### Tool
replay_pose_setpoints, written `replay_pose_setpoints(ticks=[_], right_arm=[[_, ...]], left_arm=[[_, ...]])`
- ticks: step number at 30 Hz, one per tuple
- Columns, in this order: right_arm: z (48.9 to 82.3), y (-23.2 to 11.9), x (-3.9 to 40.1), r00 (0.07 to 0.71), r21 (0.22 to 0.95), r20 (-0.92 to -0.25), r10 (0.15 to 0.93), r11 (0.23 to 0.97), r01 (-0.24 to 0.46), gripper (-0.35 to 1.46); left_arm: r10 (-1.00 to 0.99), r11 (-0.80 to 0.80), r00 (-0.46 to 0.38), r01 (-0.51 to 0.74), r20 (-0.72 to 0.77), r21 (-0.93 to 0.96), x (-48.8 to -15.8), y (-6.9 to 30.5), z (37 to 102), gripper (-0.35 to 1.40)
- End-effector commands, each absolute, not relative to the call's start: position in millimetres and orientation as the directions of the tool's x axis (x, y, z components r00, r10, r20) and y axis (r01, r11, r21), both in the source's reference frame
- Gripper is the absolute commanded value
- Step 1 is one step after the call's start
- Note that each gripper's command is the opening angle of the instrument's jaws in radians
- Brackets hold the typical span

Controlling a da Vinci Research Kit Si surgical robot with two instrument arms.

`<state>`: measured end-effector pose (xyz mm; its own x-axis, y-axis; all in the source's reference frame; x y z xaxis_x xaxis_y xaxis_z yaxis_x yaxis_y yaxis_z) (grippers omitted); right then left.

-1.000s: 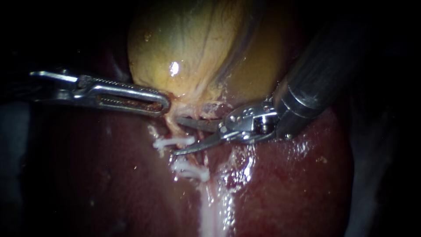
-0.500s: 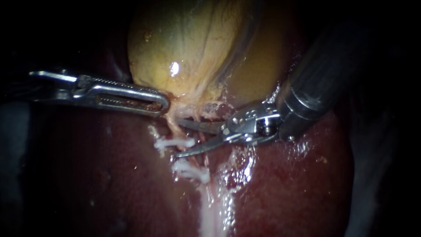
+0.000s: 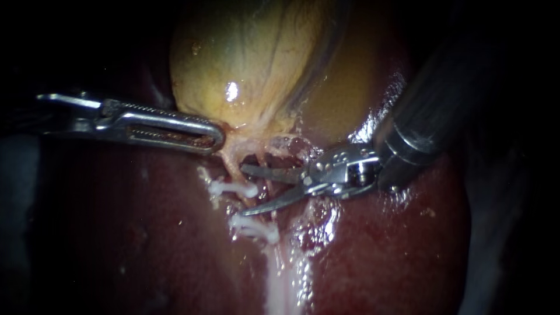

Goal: Go to the cutting position left tube

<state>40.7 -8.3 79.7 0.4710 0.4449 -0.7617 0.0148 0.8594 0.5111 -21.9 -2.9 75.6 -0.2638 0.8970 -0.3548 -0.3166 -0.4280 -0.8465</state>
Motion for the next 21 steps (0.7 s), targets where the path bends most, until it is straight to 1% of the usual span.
replay_pose_setpoints(ticks=[1,10,21], right_arm=[[79.8,-8.4,40.8,0.472,0.513,-0.761,0.446,0.858,0.015,1.43],[80.3,-9.3,41.0,0.488,0.529,-0.748,0.450,0.848,0.028,1.43],[80.4,-10.0,41.4,0.487,0.555,-0.739,0.465,0.831,0.050,1.43]], left_arm=[[0.897,-0.428,-0.264,-0.317,-0.355,-0.847,-21.9,-2.9,75.6,-0.35],[0.897,-0.428,-0.264,-0.317,-0.355,-0.847,-22.0,-2.9,75.6,-0.35],[0.897,-0.428,-0.264,-0.317,-0.355,-0.847,-22.0,-2.9,75.6,-0.35]])
